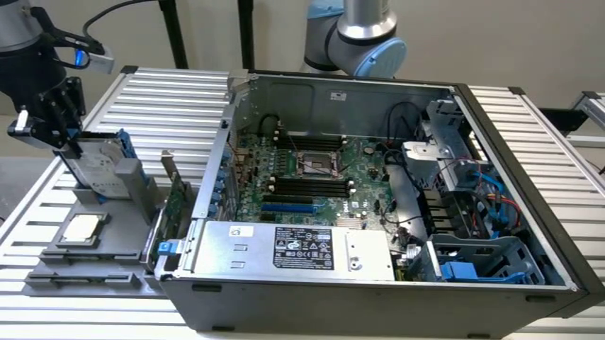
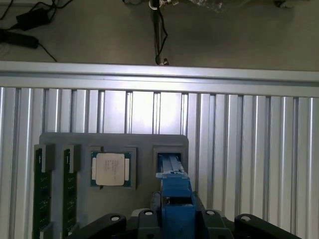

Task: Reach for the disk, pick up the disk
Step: 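Pick up the disk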

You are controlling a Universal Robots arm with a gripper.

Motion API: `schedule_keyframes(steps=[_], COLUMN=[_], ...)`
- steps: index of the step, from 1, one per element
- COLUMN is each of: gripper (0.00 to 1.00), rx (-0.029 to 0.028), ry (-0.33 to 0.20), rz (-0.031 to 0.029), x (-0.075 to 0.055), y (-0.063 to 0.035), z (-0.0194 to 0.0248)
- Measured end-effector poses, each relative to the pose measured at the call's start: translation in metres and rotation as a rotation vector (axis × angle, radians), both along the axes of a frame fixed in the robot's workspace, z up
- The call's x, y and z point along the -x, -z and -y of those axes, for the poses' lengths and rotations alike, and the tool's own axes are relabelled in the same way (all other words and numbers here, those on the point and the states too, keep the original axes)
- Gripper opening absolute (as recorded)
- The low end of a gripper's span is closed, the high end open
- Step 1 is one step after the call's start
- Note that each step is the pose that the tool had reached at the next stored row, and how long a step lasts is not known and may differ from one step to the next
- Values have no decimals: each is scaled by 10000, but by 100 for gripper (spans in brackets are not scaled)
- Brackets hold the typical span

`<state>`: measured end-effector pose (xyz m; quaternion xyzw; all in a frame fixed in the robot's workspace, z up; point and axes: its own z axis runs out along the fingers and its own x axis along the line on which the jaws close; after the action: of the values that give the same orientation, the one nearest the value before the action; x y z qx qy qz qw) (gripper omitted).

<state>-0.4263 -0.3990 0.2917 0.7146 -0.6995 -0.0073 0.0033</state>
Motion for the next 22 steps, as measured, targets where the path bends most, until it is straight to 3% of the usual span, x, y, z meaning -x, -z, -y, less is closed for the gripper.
schedule_keyframes(steps=[7, 12, 22], gripper=[33, 33, 33], rx=[-1, -1, -2], ry=[0, 0, -4], rz=[35, 41, 46], x=[0, 0, 0], y=[-39, -120, -560], z=[0, 0, 1])
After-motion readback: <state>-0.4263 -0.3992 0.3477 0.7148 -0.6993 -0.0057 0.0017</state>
